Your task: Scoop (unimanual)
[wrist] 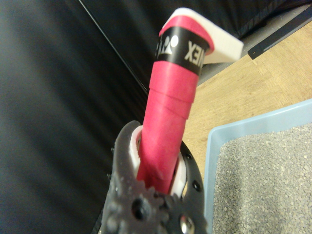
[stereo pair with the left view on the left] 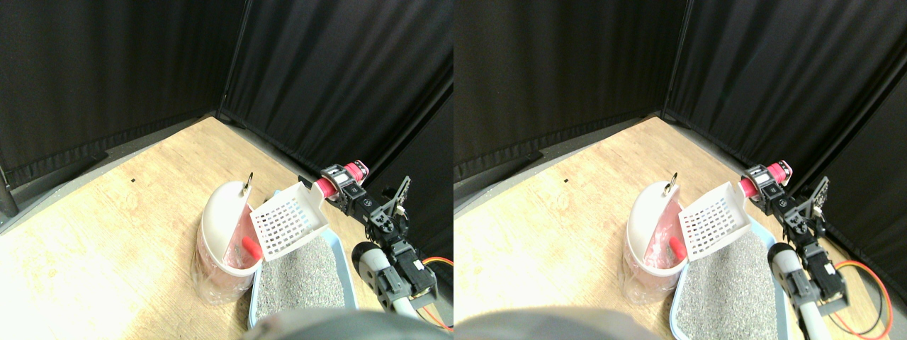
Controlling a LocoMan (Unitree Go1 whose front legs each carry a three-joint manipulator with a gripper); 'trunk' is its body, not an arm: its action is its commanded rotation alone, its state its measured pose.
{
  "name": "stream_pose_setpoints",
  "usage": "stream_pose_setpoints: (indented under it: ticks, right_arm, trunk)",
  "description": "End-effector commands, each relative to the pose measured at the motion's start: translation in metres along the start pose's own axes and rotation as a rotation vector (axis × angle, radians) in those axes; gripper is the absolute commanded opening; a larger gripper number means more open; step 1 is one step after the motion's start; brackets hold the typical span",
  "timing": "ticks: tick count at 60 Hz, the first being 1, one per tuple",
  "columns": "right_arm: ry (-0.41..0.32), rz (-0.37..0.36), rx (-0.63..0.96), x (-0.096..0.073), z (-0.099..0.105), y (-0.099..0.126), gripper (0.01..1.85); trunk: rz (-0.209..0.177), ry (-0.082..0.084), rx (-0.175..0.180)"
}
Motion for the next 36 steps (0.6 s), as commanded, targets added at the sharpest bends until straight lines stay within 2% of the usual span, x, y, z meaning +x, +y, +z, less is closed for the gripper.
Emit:
stream_pose_setpoints:
  ticks: [1, 4, 9, 15, 18, 25, 27, 31, 34, 36]
  right_arm:
    - [-0.040, -0.029, -0.023, -0.001, 0.011, -0.002, 0.30]
    - [-0.005, -0.041, -0.026, -0.001, 0.012, -0.002, 0.30]
    - [0.074, -0.068, -0.045, 0.001, 0.016, -0.001, 0.17]
    - [0.092, -0.064, -0.054, 0.005, 0.013, -0.001, 0.17]
    - [0.093, -0.064, -0.055, 0.006, 0.010, -0.002, 0.25]
    - [0.097, -0.079, -0.027, 0.005, 0.007, -0.003, 0.25]
    - [0.064, -0.067, -0.023, 0.005, 0.005, -0.004, 0.26]
    - [0.057, -0.082, -0.015, 0.003, 0.004, -0.005, 0.26]
    - [0.025, -0.088, 0.011, 0.002, 0.002, -0.008, 0.30]
    - [0.005, -0.105, 0.056, -0.001, 0.001, -0.011, 0.21]
  trunk:
    - [0.044, 0.010, 0.004]
    - [0.043, 0.011, 0.004]
    - [0.043, 0.012, 0.004]
    - [0.045, 0.011, 0.002]
    - [0.045, 0.011, 0.002]
    - [0.040, 0.014, 0.008]
    - [0.035, 0.014, 0.009]
    - [0.027, 0.014, 0.013]
    - [0.023, 0.014, 0.018]
    - [0.018, 0.016, 0.022]
